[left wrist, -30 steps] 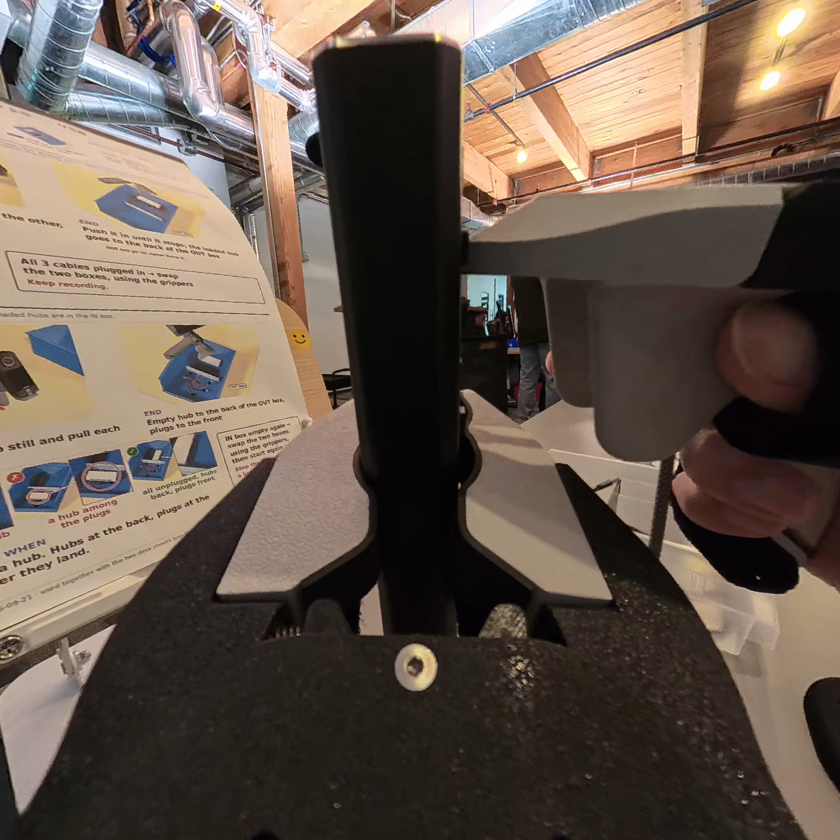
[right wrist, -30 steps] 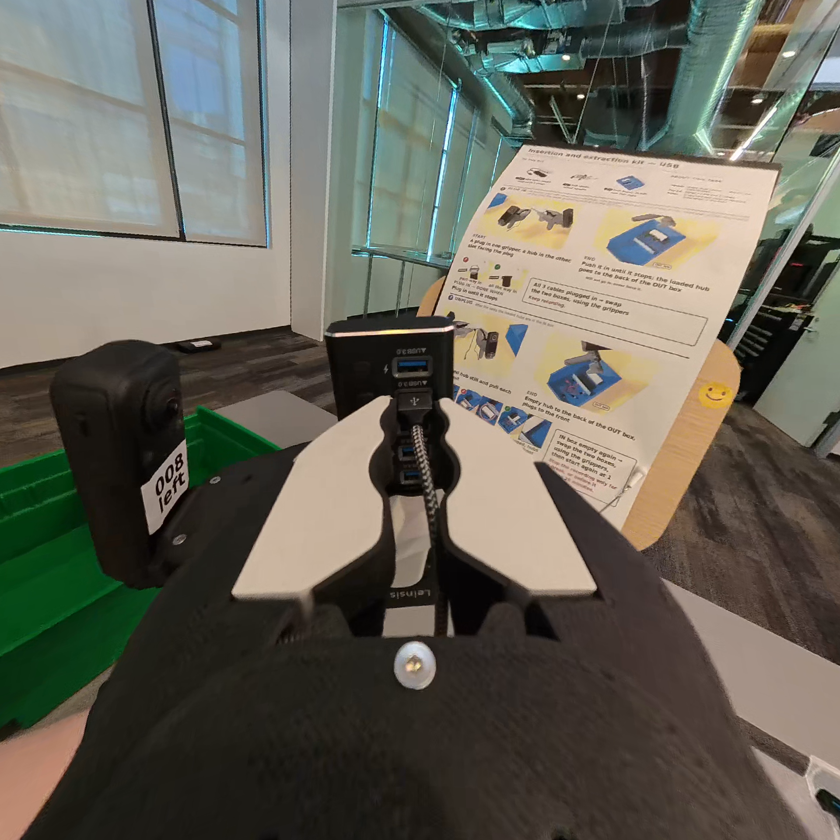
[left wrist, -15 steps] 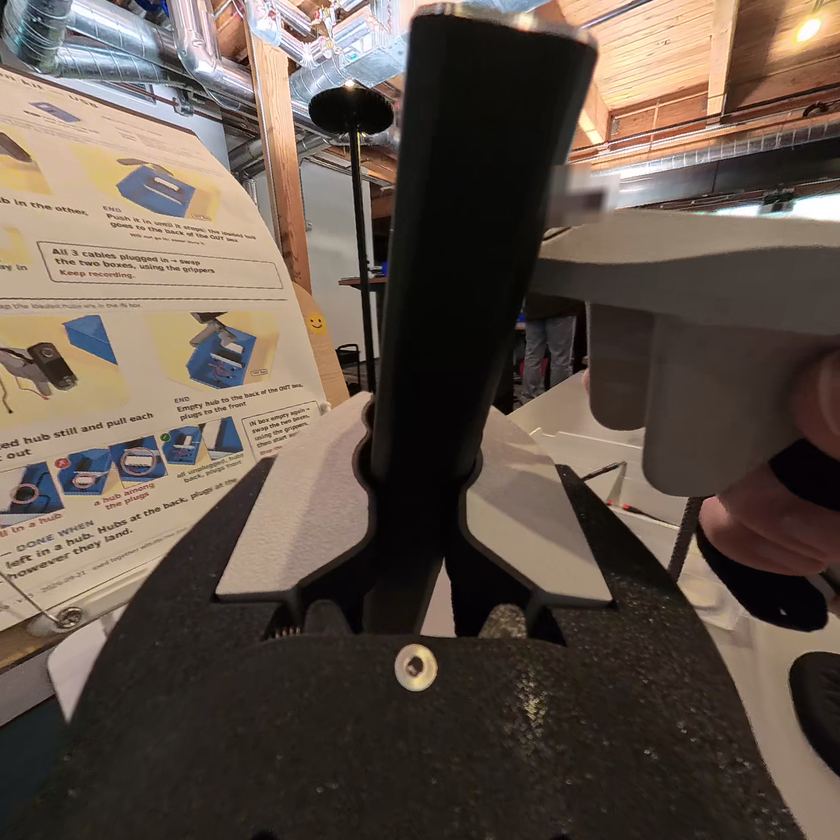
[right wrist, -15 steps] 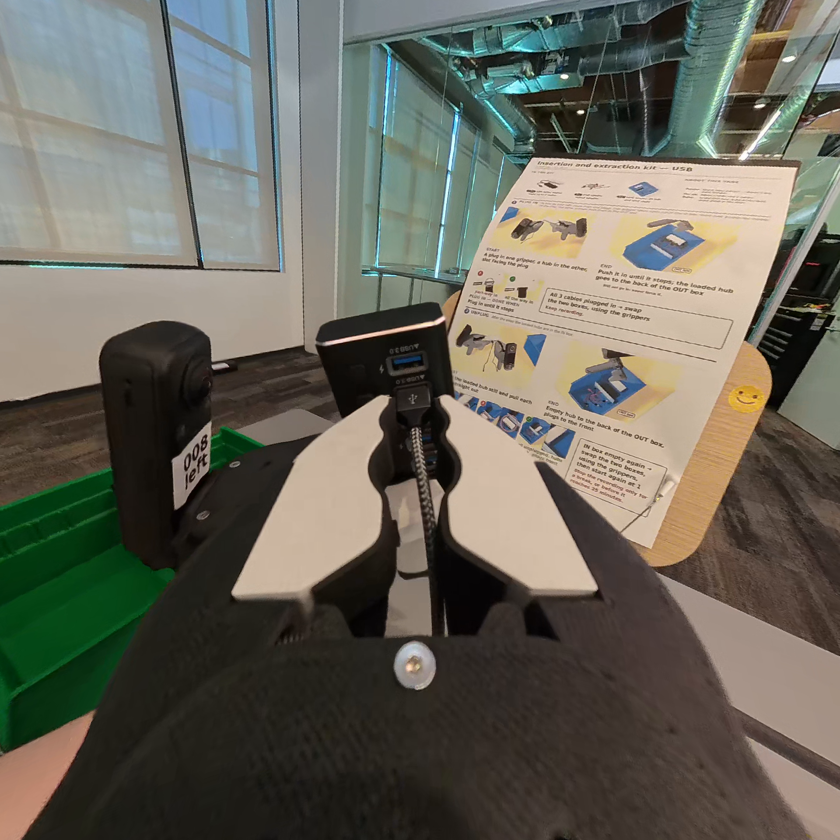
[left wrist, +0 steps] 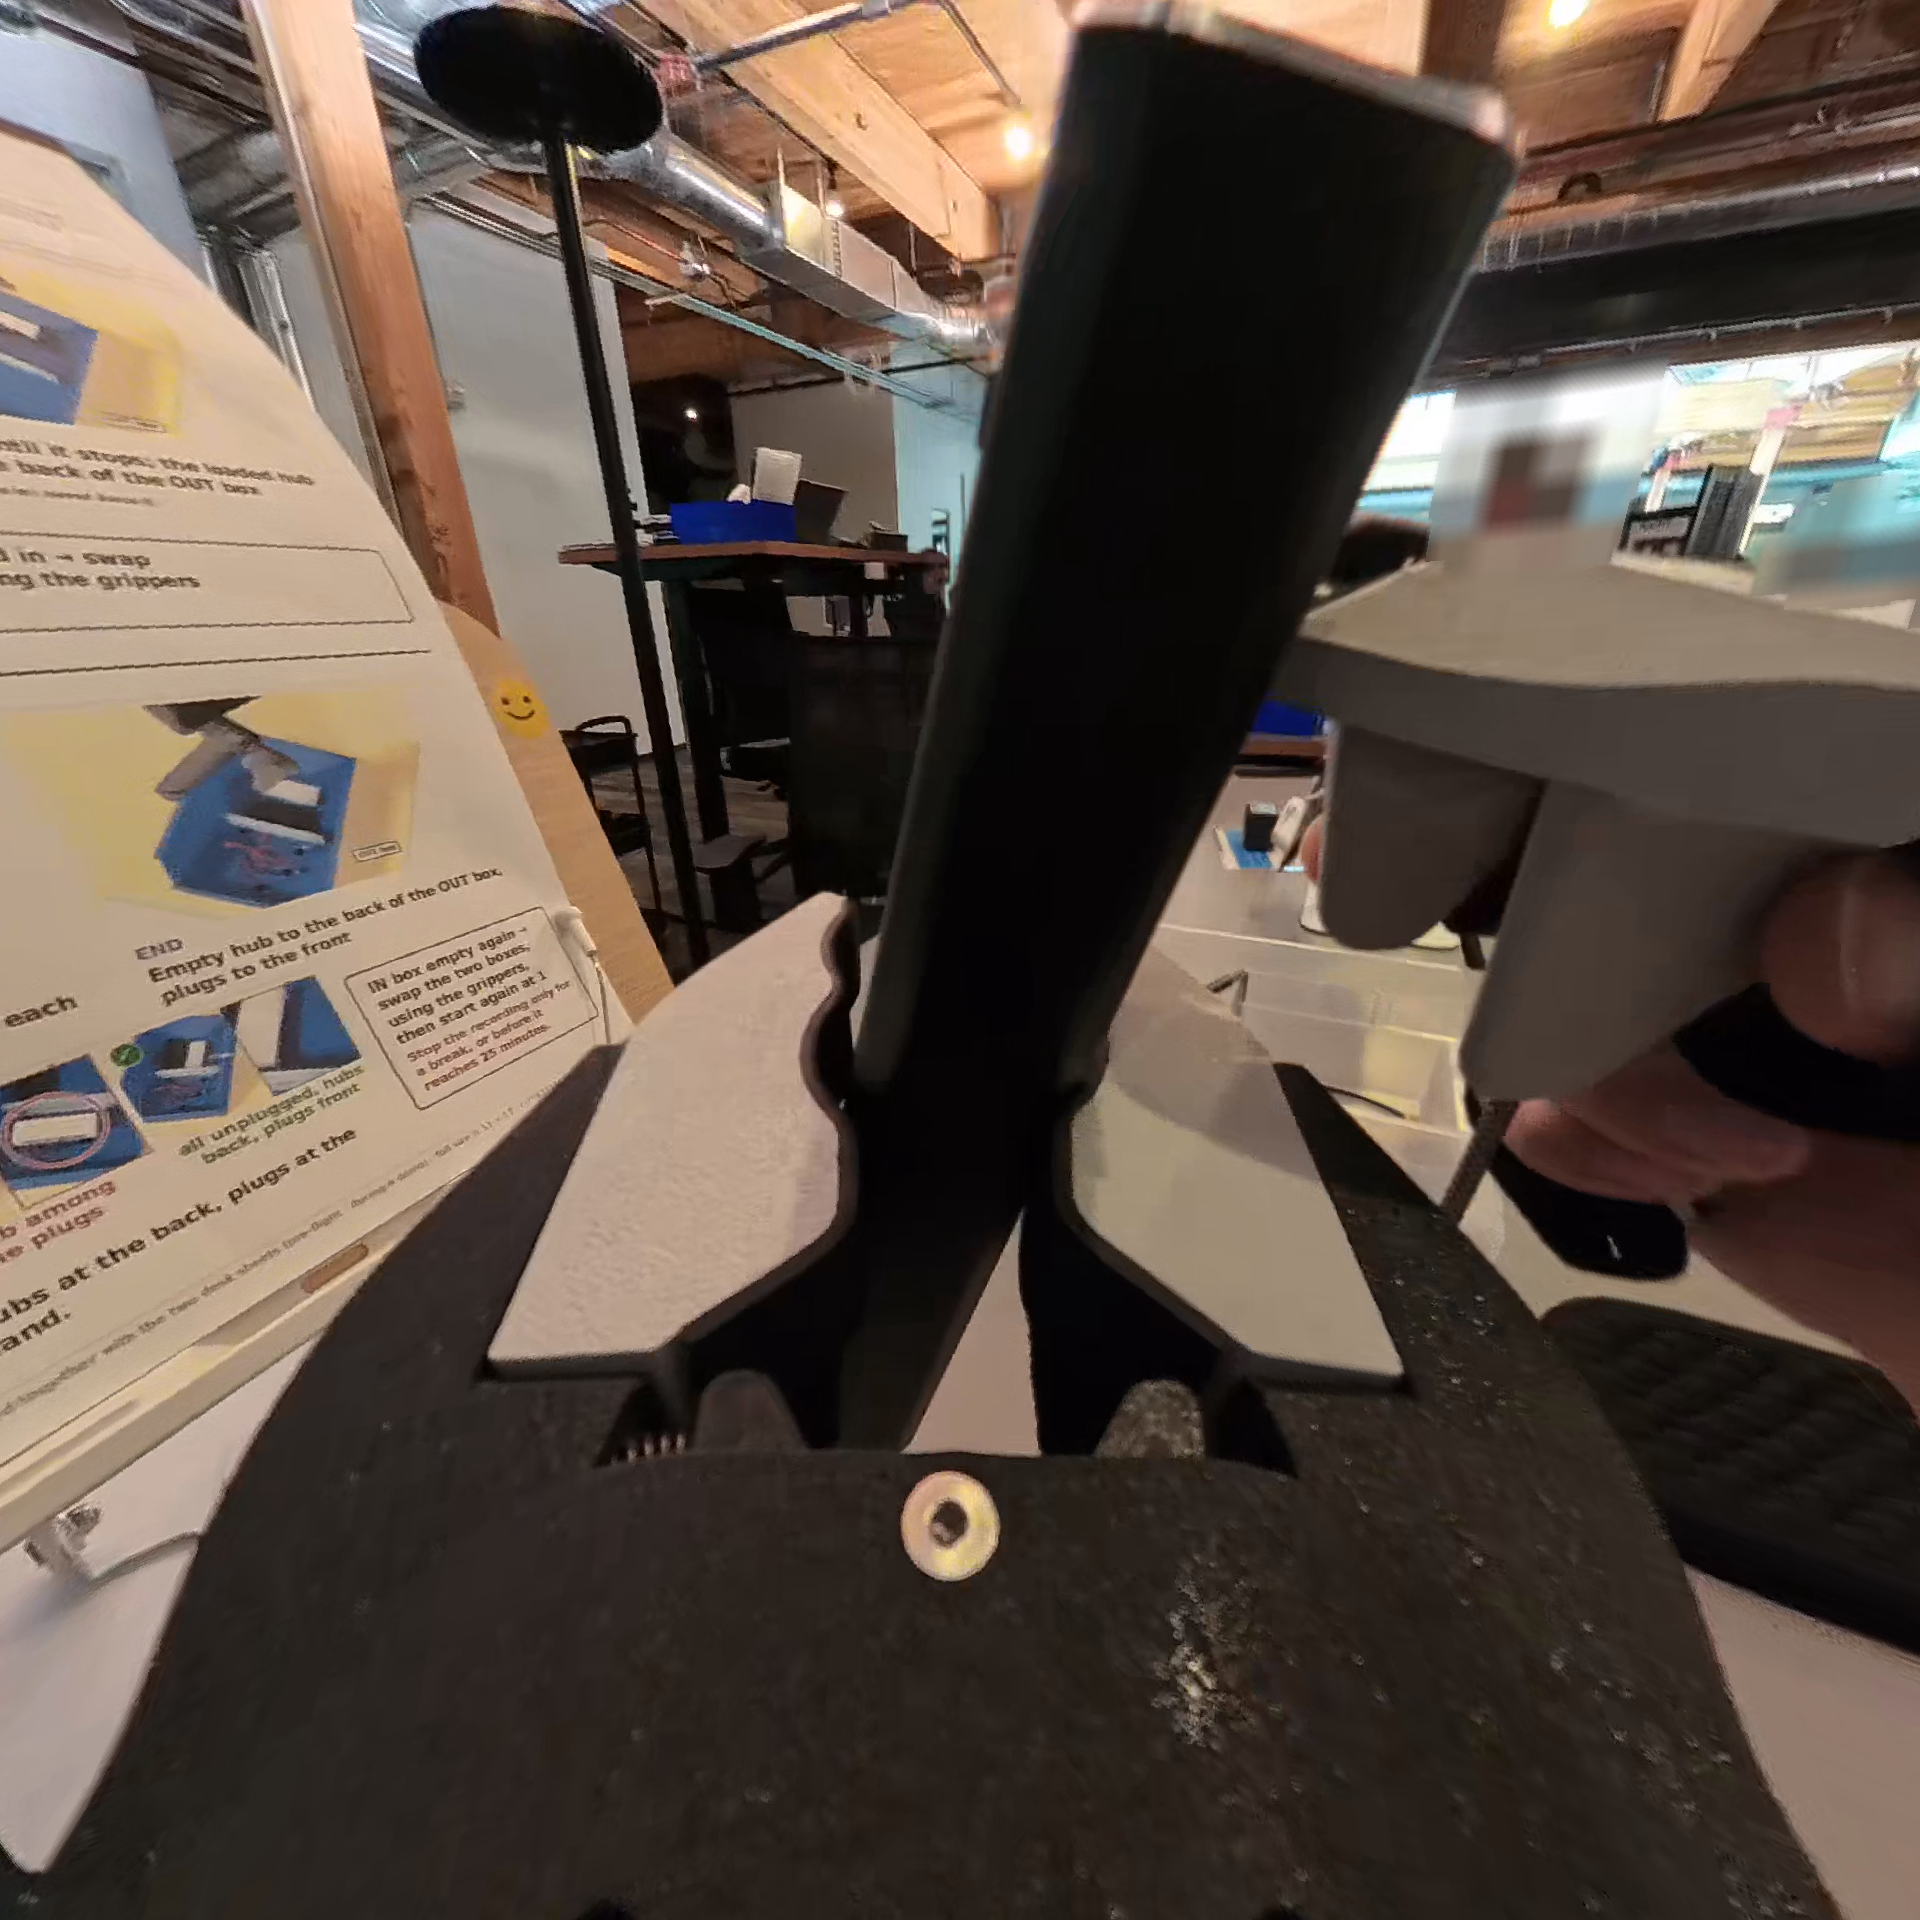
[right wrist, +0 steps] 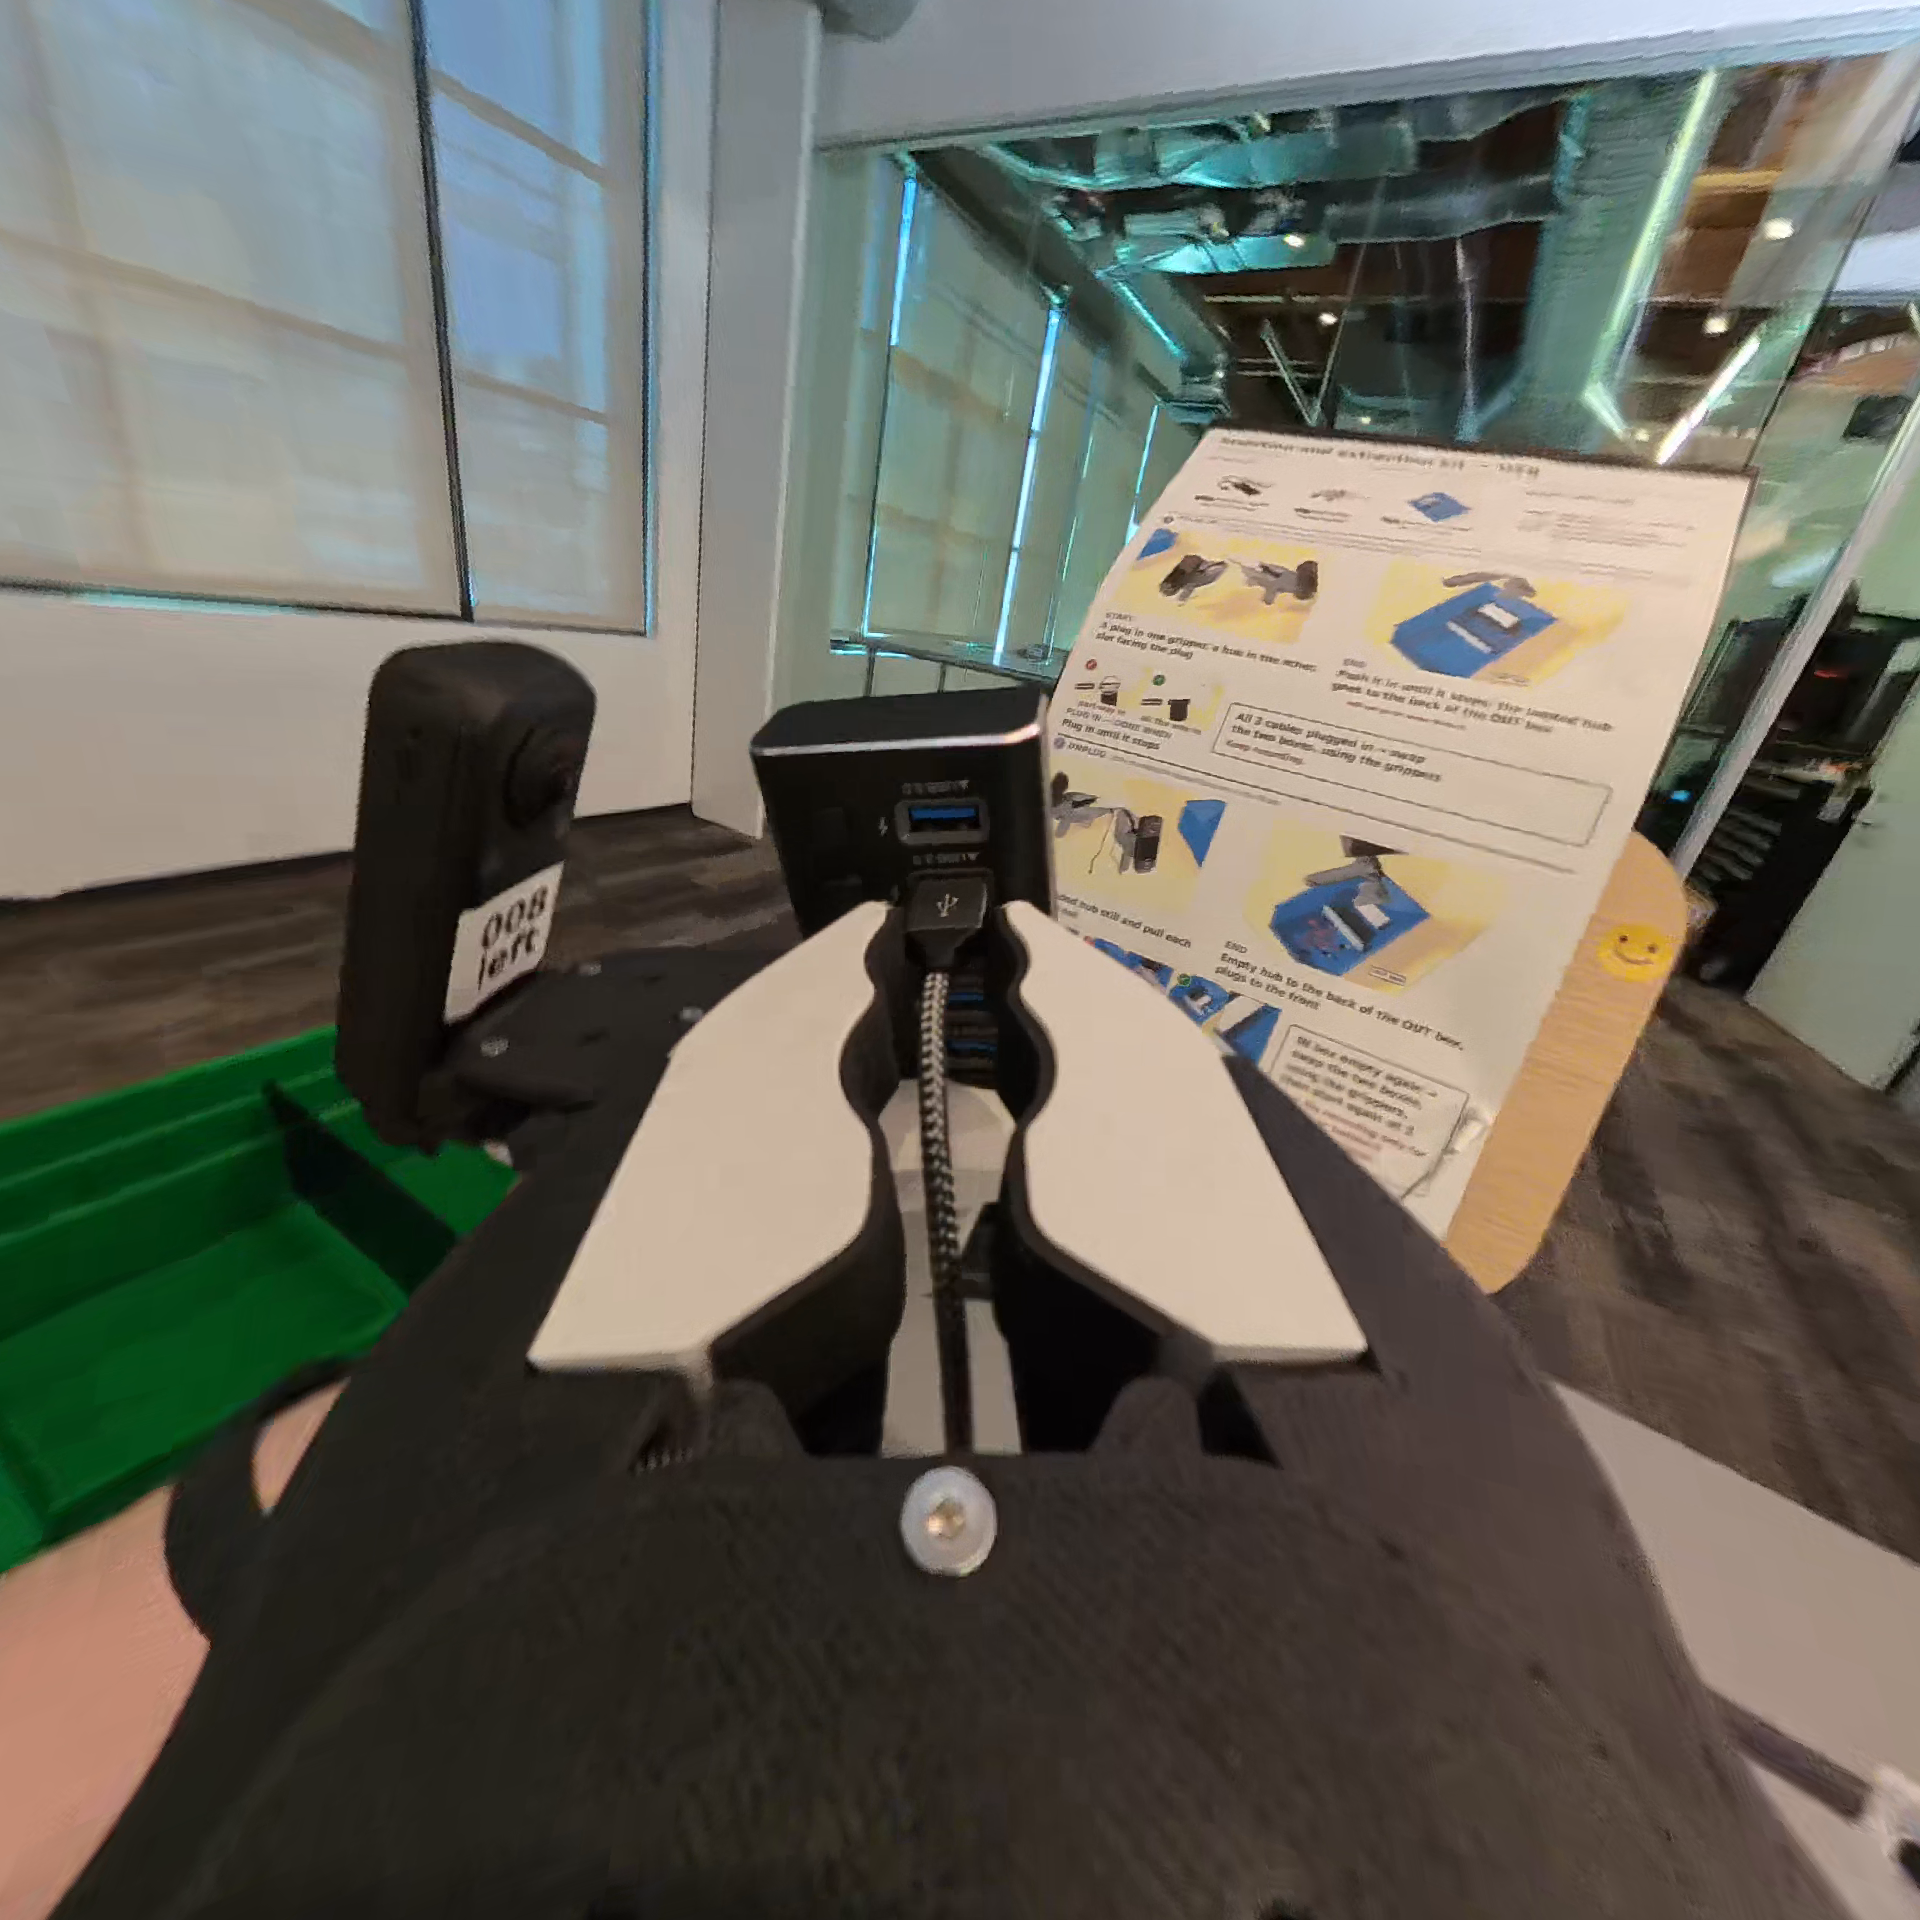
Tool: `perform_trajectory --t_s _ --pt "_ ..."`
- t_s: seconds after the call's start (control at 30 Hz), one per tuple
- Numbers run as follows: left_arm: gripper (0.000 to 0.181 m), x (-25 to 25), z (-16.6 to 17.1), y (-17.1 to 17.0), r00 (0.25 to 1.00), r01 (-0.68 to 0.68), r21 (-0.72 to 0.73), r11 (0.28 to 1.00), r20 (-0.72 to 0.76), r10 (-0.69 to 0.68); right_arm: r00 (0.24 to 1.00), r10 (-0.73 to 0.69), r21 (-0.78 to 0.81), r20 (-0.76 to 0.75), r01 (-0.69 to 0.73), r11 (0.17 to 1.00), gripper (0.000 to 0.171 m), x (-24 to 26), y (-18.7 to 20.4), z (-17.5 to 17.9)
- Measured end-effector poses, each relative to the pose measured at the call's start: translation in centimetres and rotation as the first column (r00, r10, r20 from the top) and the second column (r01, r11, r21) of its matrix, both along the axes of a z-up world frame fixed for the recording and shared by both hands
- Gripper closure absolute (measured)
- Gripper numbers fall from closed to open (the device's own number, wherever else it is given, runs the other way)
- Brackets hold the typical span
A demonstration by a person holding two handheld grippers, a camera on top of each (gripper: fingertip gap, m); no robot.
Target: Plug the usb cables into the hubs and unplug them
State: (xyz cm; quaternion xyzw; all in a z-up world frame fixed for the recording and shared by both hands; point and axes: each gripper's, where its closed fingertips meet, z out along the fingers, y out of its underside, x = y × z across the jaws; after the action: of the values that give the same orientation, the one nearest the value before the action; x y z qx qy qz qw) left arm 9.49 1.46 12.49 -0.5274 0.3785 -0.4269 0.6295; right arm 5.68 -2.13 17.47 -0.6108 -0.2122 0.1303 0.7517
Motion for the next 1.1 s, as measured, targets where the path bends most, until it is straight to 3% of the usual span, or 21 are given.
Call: perform_trajectory --t_s 0.1,0.3,0.43,0.47,0.5,0.57,0.63,0.67,0.73,0.8,0.97,1.1 --pt "0.149 0.6 0.0 -0.3 0.999 -0.017 -0.015 1.000 -0.031 0.017 1.000 -0.024 0.001 0.003 0.024 1.000 0.156 0.8 -0.4 0.2" --pt "0.147 0.9 -0.6 0.4 0.991 -0.112 -0.044 0.993 -0.078 0.108 0.971 -0.232 0.010 -0.059 0.233 0.972 0.156 1.8 -0.1 -0.1" --pt "0.147 0.1 -0.5 0.7 0.990 -0.118 -0.031 0.993 -0.080 0.115 0.988 -0.156 0.020 0.010 0.156 0.988 0.156 1.0 -0.3 -0.2" --pt "0.148 -0.6 -0.4 1.4 0.986 -0.162 -0.080 0.984 -0.064 0.157 0.997 -0.073 0.007 -0.021 0.073 0.997 0.156 1.0 -0.9 0.0" --pt "0.149 -1.7 -0.5 2.3 0.992 -0.123 -0.185 0.975 -0.009 0.124 0.995 -0.018 0.008 -0.100 0.019 1.000 0.156 1.7 -1.8 0.5" --pt "0.151 -4.6 -0.7 4.3 0.994 -0.074 -0.278 0.958 0.057 0.094 0.986 -0.117 0.043 -0.122 0.123 0.991 0.156 5.2 -2.8 1.2" --pt "0.151 -7.5 -0.9 5.8 0.976 -0.212 -0.208 0.955 -0.002 0.217 0.989 -0.132 0.002 -0.060 0.133 0.991 0.157 6.8 -3.2 0.6" --pt "0.151 -8.3 -0.9 6.0 0.963 -0.271 -0.180 0.946 -0.039 0.268 0.996 -0.089 -0.088 0.001 0.089 0.992 0.156 6.8 -2.9 -0.7" --pt "0.151 -8.3 -0.6 5.2 0.969 -0.248 -0.184 0.951 -0.058 0.241 0.995 0.073 -0.227 0.065 -0.056 0.972 0.156 6.0 -3.1 -3.6" --pt "0.150 -7.5 0.0 3.9 0.986 -0.169 -0.213 0.962 -0.037 0.164 0.952 0.290 -0.427 0.099 -0.222 0.876 0.156 4.4 -4.5 -8.7" --pt "0.151 -6.0 1.0 2.2 0.992 -0.123 -0.172 0.977 -0.054 0.116 0.838 0.444 -0.687 0.316 -0.120 0.716 0.156 6.9 -6.8 -23.1" --pt "0.151 -4.4 0.2 1.8 0.995 -0.075 -0.195 0.978 -0.079 0.061 0.800 0.522 -0.732 0.296 -0.162 0.662 0.155 7.4 -8.5 -26.8"
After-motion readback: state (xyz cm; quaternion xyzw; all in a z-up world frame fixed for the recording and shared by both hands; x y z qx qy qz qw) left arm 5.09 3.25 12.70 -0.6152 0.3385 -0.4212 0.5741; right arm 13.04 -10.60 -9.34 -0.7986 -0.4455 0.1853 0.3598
